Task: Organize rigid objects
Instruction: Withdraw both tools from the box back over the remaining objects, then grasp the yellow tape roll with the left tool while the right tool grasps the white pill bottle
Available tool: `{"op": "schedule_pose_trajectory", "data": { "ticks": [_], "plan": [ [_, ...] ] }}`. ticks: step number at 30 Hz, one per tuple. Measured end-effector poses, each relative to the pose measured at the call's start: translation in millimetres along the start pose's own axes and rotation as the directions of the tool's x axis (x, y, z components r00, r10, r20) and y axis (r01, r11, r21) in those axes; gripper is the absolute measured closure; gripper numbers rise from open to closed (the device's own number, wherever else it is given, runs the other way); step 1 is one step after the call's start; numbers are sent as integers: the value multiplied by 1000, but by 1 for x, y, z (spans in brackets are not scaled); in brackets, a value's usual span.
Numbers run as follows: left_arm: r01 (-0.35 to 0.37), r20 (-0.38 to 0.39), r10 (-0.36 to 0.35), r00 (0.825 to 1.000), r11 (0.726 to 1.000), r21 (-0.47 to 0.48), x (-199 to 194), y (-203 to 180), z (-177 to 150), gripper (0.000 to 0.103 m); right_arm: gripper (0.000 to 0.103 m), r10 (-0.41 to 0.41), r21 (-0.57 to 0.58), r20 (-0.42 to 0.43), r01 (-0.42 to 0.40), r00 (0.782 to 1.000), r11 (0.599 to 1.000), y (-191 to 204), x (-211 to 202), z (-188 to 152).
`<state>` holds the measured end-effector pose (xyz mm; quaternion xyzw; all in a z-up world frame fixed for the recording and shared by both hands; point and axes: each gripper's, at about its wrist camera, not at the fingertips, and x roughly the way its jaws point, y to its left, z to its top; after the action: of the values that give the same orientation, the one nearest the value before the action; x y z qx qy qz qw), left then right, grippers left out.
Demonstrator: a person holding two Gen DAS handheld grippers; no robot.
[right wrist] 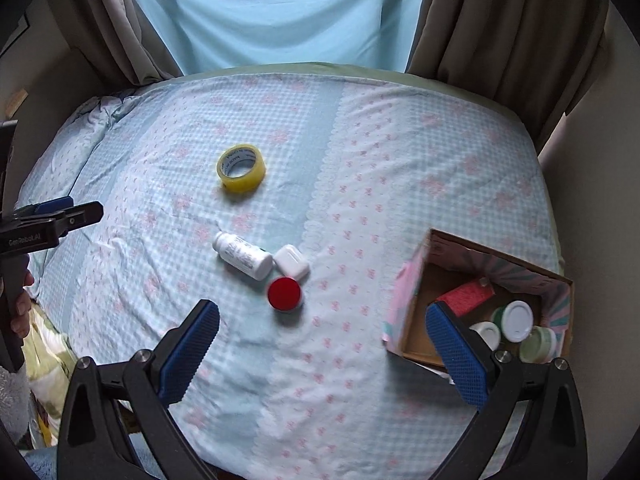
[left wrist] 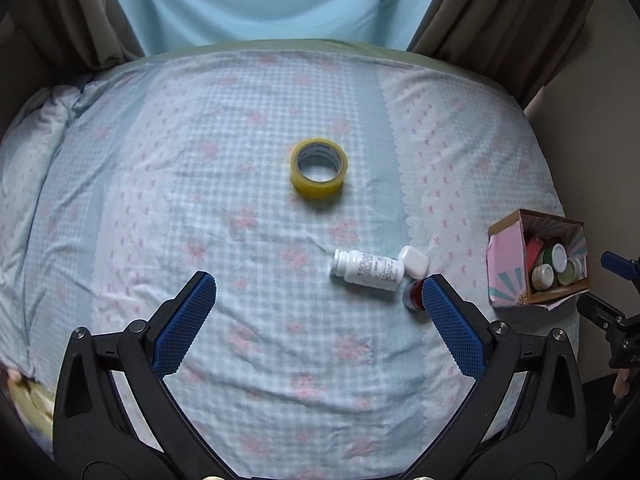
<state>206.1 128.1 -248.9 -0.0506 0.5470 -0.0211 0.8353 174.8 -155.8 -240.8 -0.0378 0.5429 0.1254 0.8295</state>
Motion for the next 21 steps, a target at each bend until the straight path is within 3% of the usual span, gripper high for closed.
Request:
{"op": "schedule_pose_trajectory", "data": {
  "ticks": [6, 12, 18, 21],
  "plan": [
    [44, -49, -38, 998, 990, 132, 62, 34, 44, 0, 0, 6, -14, -9, -6, 1000, 1000, 42, 44, 30],
    [68, -111, -40, 993, 964, 256, 136, 36, 72, 0, 0, -15, -193, -70, 1, 997, 981, 76, 101, 46],
    [76, -186, -14, 982, 940, 333, 214, 21, 82, 0, 0, -22, -429, -165, -51, 986, 902, 105, 167, 46],
    [85, -213, -9, 977, 933, 351, 252, 16, 86, 0, 0, -52, -541, -206, -70, 977, 838, 119, 200, 39]
  ]
}}
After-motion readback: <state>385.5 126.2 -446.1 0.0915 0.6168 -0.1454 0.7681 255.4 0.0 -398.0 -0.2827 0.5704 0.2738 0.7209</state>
